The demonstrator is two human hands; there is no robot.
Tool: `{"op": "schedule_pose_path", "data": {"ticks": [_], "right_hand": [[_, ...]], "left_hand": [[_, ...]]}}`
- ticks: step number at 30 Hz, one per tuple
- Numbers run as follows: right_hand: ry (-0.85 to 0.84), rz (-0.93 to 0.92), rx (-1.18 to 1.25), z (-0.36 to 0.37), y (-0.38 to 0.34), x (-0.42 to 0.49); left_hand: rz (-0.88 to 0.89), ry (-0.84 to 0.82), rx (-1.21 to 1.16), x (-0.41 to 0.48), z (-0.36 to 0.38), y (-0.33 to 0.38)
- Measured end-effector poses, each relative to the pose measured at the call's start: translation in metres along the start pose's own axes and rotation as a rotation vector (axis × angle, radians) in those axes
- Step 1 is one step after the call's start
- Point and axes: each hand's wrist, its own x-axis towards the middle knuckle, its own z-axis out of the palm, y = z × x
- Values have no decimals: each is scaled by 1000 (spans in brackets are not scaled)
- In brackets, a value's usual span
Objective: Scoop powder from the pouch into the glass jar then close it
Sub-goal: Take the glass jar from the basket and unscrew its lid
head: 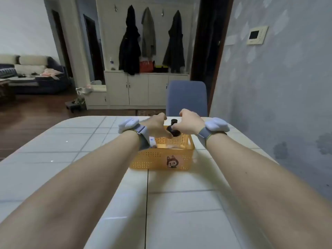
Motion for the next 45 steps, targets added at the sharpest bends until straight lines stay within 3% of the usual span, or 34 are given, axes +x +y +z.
{"op": "schedule_pose_path", "data": {"ticks": [7, 13, 23, 29, 39, 42, 45], "right_hand": [[-78, 45, 58, 33, 5, 17], [49, 72, 78, 26, 1, 15], [246, 4, 421, -26, -28, -59], [266, 38, 557, -1, -41, -133], [151, 74, 921, 29, -43, -166], [90, 71, 1028, 30, -40, -164], [-127, -40, 1075, 24, -26, -159]], "left_hand": [[-63, -39, -160, 30, 37, -6], [9, 10, -266, 20, 27, 2], [164, 287, -644, -69, -3, 17], [221, 163, -814, -135, 40, -2], [265, 269, -709, -161, 61, 11], [240, 186, -819, -162, 58, 8], [248, 20, -861, -164, 51, 0]]}}
